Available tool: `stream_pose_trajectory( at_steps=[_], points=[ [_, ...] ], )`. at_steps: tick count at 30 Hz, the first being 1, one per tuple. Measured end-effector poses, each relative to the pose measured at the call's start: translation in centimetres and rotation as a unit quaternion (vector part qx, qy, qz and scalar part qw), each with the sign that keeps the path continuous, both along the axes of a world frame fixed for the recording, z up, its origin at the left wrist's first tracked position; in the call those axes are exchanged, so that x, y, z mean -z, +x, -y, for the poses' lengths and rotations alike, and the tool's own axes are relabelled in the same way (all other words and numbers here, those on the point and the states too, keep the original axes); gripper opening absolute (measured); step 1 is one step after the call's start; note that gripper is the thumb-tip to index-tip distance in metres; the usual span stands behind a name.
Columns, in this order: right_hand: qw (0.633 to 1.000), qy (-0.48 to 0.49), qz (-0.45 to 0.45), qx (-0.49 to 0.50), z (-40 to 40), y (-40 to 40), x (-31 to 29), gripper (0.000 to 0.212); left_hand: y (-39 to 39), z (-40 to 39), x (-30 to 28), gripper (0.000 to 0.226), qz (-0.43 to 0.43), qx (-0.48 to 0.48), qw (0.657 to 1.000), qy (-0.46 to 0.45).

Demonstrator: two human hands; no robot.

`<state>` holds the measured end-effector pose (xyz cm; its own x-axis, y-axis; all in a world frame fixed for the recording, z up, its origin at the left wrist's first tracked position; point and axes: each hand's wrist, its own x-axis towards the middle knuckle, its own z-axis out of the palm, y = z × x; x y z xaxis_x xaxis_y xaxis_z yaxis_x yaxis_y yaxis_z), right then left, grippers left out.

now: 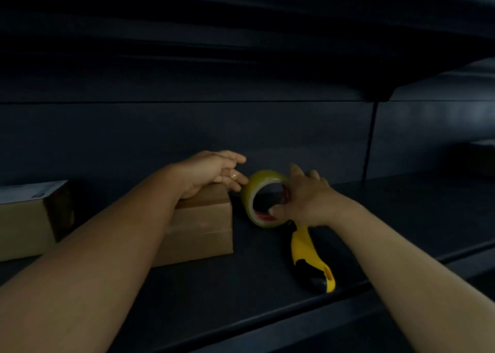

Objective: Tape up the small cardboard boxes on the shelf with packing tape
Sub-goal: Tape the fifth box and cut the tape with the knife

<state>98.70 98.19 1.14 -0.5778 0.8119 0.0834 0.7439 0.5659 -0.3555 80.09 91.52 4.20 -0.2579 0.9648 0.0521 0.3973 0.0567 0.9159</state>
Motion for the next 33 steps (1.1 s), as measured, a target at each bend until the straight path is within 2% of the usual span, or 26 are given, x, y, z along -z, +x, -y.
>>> stream_pose_trajectory(
  at_steps=[7,10,12,17,18,20,23,26,30,33],
  points=[
    [0.996,-0.041,0.043,0.066,2.0,0.3,1.7,0.122,0.3,0.2,0.2,0.035,-0.006,-0.002,1.000,0.003],
    [0.993,-0.043,0.075,0.084,2.9,0.4,1.7,0.119,0.5,0.2,0.2,0.034,-0.006,-0.002,1.000,0.004],
    [0.989,-0.059,0.091,0.098,3.5,0.5,1.6,0.100,0.4,0.2,0.3,0.034,-0.006,-0.003,1.000,0.000],
    [0.989,-0.069,0.101,0.084,4.7,1.3,0.5,0.018,0.4,0.3,0.2,0.036,-0.012,-0.002,1.000,-0.005],
    [0.989,-0.071,0.098,0.082,4.9,1.5,0.2,0.013,0.4,0.3,0.2,0.037,-0.013,0.000,1.000,-0.005],
    [0.989,-0.079,0.097,0.080,5.3,2.1,-0.3,0.017,0.4,0.3,0.2,0.038,-0.017,0.001,1.000,-0.005],
    [0.987,-0.092,0.107,0.073,5.9,3.2,-1.1,0.011,0.3,0.0,0.3,0.039,-0.024,0.001,1.000,-0.006],
    [0.986,-0.125,0.096,0.058,6.5,4.2,-1.7,0.027,0.2,-0.1,0.4,0.039,-0.025,0.005,1.000,-0.010],
    [0.984,-0.161,0.045,0.057,7.1,5.3,-2.4,0.021,0.2,-0.2,0.2,0.039,-0.005,-0.002,1.000,-0.005],
    [0.986,-0.153,-0.010,0.060,6.9,5.5,-2.8,0.021,0.0,-0.2,0.1,0.041,0.027,-0.005,1.000,0.004]
  ],
)
